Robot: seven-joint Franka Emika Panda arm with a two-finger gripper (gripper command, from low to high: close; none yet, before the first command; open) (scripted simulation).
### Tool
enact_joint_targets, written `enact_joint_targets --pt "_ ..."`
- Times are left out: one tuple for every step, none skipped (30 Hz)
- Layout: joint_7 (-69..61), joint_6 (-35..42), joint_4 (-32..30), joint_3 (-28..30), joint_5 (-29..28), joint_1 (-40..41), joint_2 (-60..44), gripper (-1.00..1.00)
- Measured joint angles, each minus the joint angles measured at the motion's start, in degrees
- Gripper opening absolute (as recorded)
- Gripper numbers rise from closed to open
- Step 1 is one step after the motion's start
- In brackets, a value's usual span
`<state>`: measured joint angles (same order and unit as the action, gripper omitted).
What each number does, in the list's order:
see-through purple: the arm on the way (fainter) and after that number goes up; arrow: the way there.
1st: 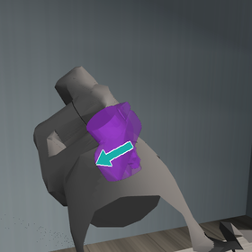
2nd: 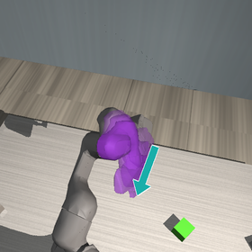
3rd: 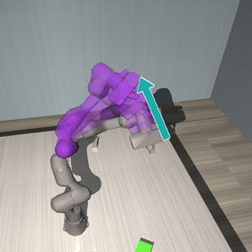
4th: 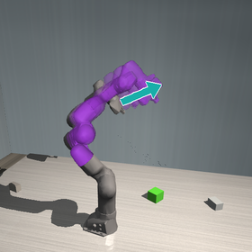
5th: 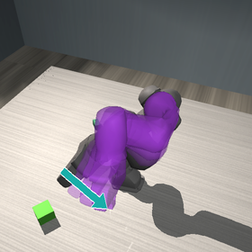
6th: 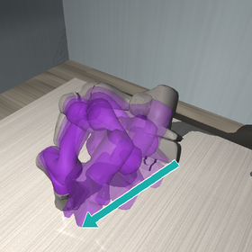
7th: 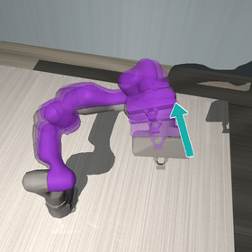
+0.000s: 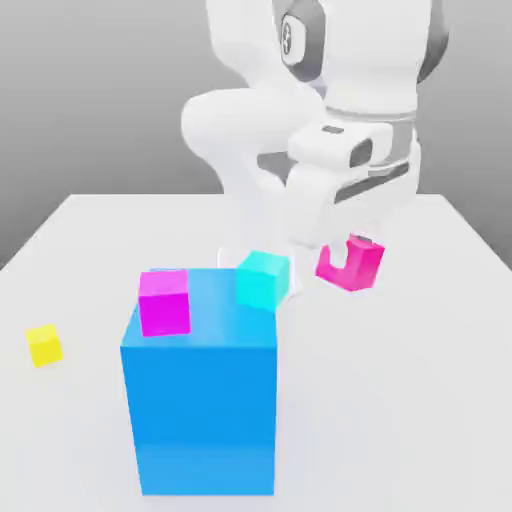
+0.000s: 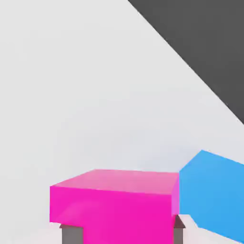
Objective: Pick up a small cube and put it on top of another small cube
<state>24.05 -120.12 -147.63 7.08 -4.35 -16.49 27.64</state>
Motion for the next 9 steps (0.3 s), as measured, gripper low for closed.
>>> enact_joint_targets --pt "2.06 2.38 1.13 0.53 -0.07 1.74 1.27 -1.0" --pt "4.13 4.85 2.32 1.02 -0.13 3.6 2.57 -1.0" --pt "5.16 4.84 2.11 1.37 -0.18 4.53 2.78 -1.0" --pt "5.64 3.59 1.2 1.61 -0.22 5.03 2.43 -1.0" --pt "5.86 1.72 -0.06 1.79 -0.27 5.32 1.82 -1.0" --pt "5.91 -0.44 -1.48 1.85 -0.27 5.59 1.05 -1.0" --pt "5.92 -2.32 -2.7 1.95 -0.29 5.72 0.39 1.0" --pt "5.91 -2.32 -2.7 1.95 -0.27 5.72 0.39 1.0" --pt "5.91 -2.32 -2.7 1.95 -0.27 5.72 0.39 1.0"
